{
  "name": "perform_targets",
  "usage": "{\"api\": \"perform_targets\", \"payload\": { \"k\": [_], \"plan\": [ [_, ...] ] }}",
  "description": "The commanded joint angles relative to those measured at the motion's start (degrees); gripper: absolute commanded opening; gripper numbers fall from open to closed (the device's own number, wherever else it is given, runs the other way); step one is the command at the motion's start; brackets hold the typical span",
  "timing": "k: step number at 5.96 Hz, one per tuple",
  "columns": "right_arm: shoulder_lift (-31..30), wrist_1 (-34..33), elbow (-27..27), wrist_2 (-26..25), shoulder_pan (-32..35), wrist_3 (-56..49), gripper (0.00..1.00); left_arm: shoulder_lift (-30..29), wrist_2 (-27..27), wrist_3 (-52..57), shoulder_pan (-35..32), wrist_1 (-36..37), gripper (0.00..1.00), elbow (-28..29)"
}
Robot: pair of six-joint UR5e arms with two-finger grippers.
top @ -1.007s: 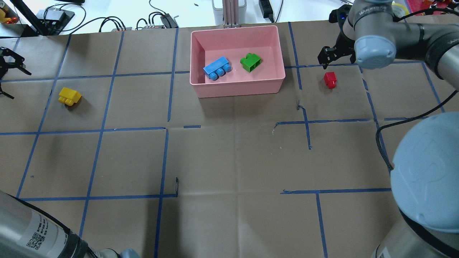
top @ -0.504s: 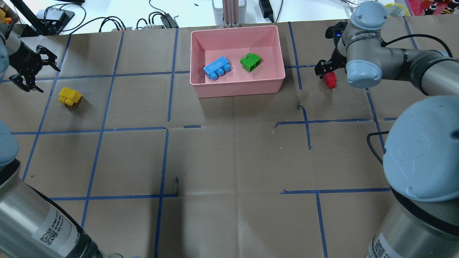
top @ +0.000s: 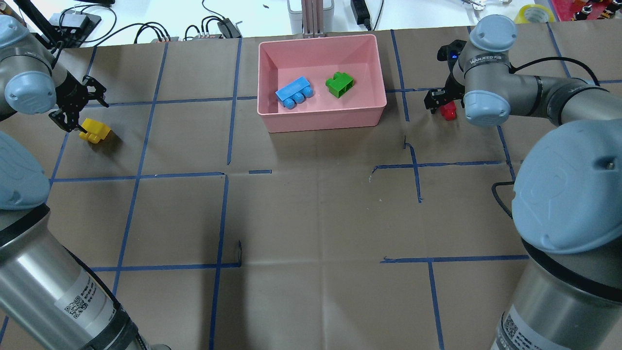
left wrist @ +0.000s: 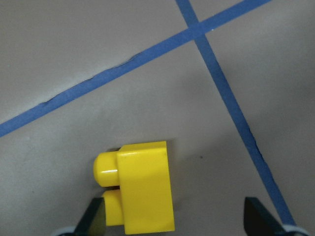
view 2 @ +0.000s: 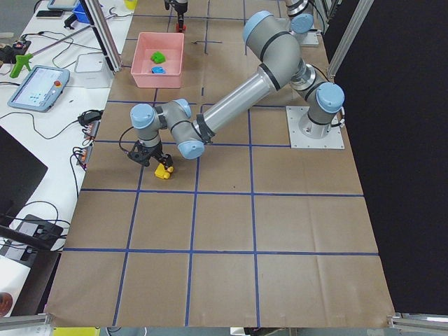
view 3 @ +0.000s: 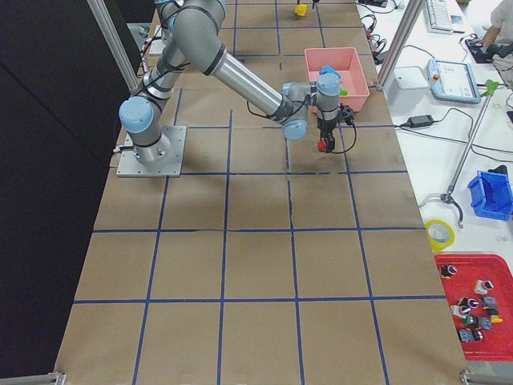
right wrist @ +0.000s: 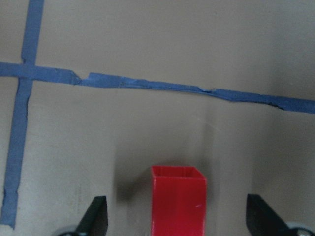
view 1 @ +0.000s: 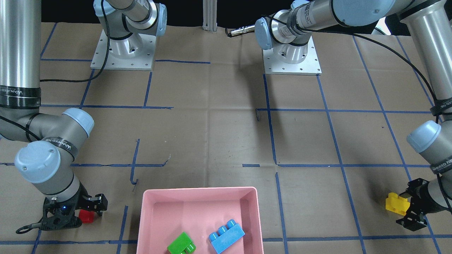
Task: Put all blocks into box
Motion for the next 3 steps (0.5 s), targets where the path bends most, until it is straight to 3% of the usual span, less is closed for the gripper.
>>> {"api": "perform_targets", "payload": {
  "k": [1, 3],
  "plan": [
    [-0.16, 0.72, 0.18, 0.67, -0.07, -0.2, 0.08, 0.85, -0.01, 0.51, 0.49, 0.06, 0.98, -0.42],
    [-0.77, 5.26, -0.69, 0.77, -0.07, -0.56, 0.01, 1.38, -0.1, 0.68, 0.93, 0.23, 0.98, -2.95]
  ]
}}
